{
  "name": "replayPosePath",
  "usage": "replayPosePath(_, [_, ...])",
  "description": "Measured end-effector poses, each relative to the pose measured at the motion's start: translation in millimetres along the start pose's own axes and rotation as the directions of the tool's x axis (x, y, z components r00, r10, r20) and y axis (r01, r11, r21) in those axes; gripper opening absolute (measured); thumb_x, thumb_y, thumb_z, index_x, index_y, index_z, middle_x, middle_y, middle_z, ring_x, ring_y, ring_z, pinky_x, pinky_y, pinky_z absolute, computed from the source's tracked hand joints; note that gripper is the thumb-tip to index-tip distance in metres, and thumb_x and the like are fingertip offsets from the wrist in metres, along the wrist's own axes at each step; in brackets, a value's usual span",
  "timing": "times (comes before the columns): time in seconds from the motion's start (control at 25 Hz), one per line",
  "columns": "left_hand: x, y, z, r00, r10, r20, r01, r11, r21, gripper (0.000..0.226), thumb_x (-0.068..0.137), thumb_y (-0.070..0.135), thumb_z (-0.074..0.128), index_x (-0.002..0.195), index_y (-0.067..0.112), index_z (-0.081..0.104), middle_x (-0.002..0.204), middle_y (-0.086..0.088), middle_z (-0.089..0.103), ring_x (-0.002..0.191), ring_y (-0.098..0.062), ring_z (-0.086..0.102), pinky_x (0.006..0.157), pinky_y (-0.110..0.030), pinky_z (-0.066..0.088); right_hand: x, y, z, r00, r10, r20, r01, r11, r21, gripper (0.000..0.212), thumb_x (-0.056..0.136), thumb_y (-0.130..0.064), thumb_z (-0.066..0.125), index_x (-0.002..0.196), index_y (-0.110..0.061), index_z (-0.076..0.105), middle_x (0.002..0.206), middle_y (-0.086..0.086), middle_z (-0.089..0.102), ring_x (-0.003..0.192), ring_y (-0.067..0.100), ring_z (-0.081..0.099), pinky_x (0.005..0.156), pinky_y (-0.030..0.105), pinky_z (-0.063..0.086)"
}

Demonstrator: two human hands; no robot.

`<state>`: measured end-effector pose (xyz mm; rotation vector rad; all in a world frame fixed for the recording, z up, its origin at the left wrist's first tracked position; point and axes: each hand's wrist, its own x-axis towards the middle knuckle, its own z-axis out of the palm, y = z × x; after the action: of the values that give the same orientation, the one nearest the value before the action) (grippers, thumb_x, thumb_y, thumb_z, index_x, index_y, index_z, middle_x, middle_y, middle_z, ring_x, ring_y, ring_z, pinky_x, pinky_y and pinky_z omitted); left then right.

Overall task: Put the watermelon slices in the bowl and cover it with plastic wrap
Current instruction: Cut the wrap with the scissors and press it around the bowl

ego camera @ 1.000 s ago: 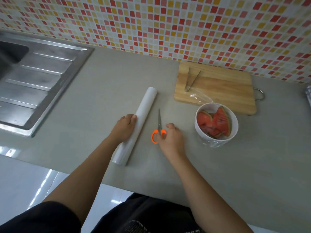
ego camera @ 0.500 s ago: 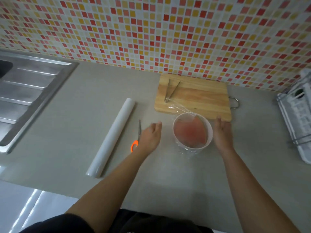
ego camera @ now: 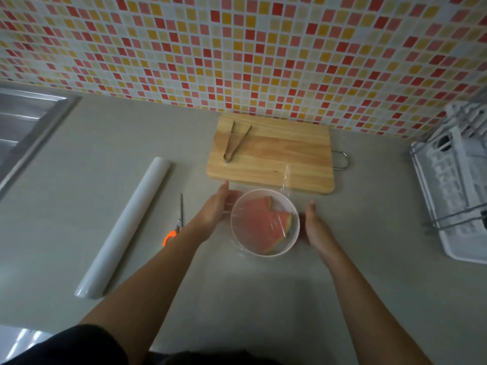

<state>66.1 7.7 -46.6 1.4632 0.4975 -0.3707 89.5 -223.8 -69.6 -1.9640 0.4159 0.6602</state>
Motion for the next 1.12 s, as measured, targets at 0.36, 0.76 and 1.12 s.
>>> replayPosePath(0.36, [3.6, -13.1, 15.1, 0.933, 0.262, -0.245, -0.173, 0.927, 0.333, 0.034, 0.098, 0.032, 0.04, 0.072, 0.013, 0.051, 0.068, 0.002, 0.051, 0.067, -0.016, 0.048, 0.065, -0.034, 0.038, 60.6, -33.7, 2.9, 0.98, -0.137, 0.146, 0.122, 0.987, 0.102, 0.039, 0.094, -0.041, 0.041, 0.068, -0.019, 0.06, 0.074, 0.004, 0.063, 0.075, 0.022, 0.056, 0.077, 0.035, 0.042])
replayPosePath(0.76, [8.4, -9.5, 4.3, 0.961, 0.19, -0.203, -0.137, 0.959, 0.247, 0.046, 0.098, 0.045, 0.033, 0.075, 0.017, 0.06, 0.069, 0.004, 0.06, 0.064, -0.008, 0.056, 0.064, -0.03, 0.044, 51.7, -37.0, -4.3, 0.991, -0.128, 0.049, 0.122, 0.985, 0.123, 0.064, 0.089, -0.067, 0.021, 0.06, -0.027, 0.062, 0.051, -0.01, 0.057, 0.05, 0.008, 0.051, 0.051, 0.025, 0.036])
replayPosePath(1.12, [6.2, -4.3, 13.6, 0.869, 0.44, -0.227, -0.175, 0.702, 0.69, 0.035, 0.097, 0.031, 0.046, 0.072, 0.007, 0.051, 0.06, 0.004, 0.047, 0.056, -0.006, 0.043, 0.049, -0.014, 0.03, 42.0, -46.7, -6.6, 0.963, -0.177, 0.201, 0.197, 0.977, -0.082, 0.045, 0.074, -0.074, 0.048, 0.076, -0.037, 0.074, 0.076, -0.013, 0.074, 0.078, 0.006, 0.068, 0.072, 0.027, 0.048])
